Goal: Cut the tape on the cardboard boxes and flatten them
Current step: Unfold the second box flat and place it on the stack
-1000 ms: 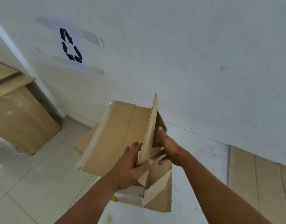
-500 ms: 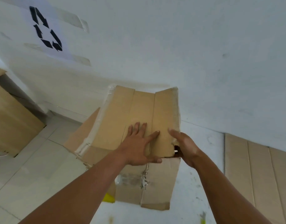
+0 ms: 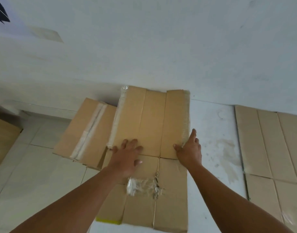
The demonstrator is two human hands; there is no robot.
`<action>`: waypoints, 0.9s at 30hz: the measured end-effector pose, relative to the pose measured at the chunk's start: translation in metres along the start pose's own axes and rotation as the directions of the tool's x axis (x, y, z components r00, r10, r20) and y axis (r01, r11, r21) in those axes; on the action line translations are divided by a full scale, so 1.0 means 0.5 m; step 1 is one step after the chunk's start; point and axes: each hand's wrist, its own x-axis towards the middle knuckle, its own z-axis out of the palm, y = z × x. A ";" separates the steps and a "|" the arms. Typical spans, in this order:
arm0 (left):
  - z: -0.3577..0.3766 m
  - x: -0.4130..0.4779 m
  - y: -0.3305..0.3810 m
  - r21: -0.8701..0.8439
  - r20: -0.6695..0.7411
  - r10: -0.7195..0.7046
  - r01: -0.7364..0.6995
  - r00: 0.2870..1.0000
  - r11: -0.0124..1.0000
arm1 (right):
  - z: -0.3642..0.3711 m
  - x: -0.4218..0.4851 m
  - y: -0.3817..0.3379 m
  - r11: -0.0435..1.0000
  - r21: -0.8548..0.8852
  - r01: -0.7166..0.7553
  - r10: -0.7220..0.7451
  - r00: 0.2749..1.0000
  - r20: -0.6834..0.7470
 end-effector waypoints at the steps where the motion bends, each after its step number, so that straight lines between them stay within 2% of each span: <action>1: 0.003 0.004 -0.010 -0.005 -0.072 -0.001 0.001 0.997 1.000 | 0.018 -0.013 0.006 0.989 -0.140 0.040 -0.048 0.997 -0.053; 3: 0.013 0.014 -0.027 -0.040 -0.210 -0.004 -0.004 0.978 0.999 | 0.060 -0.041 0.023 0.906 -0.368 0.211 -0.247 0.968 -0.053; 5: 0.037 0.019 -0.046 -0.042 -0.327 0.012 -0.028 0.945 0.999 | 0.104 -0.057 0.041 0.829 -0.441 0.344 -0.357 0.932 0.056; 7: 0.066 0.021 -0.065 -0.029 -0.365 0.014 -0.026 0.931 0.999 | 0.136 -0.063 0.057 0.836 -0.439 0.330 -0.314 0.943 0.110; 12: 0.105 0.026 -0.088 -0.064 -0.434 -0.022 -0.007 0.901 0.998 | 0.174 -0.054 0.075 0.840 -0.458 0.290 -0.312 0.950 0.027; 15: 0.105 0.028 -0.087 -0.264 -0.524 -0.118 -0.029 0.844 0.964 | 0.176 -0.052 0.079 0.871 -0.411 0.269 -0.308 0.951 -0.029; 17: 0.104 0.030 -0.093 -0.392 -0.581 -0.205 -0.051 0.788 0.919 | 0.166 -0.057 0.074 0.923 -0.319 0.216 -0.249 0.966 -0.068; 19: 0.093 0.033 -0.094 -0.522 -0.541 -0.346 0.016 0.767 0.853 | 0.152 -0.067 0.062 0.970 -0.231 0.075 -0.111 0.983 -0.144; 21: 0.065 0.029 -0.082 -0.610 -0.381 -0.481 0.177 0.790 0.773 | 0.139 -0.080 0.041 0.974 -0.211 -0.086 0.047 0.982 -0.184; 23: 0.038 0.026 -0.071 -0.601 -0.256 -0.505 0.274 0.824 0.751 | 0.125 -0.086 0.018 0.961 -0.191 -0.200 0.176 0.975 -0.134; 25: 0.013 0.024 -0.066 -0.579 -0.217 -0.507 0.308 0.834 0.755 | 0.108 -0.080 0.004 0.951 -0.148 -0.270 0.261 0.962 -0.079; 27: -0.005 0.020 -0.064 -0.565 -0.218 -0.504 0.313 0.836 0.764 | 0.088 -0.070 0.002 0.953 -0.124 -0.278 0.275 0.961 -0.040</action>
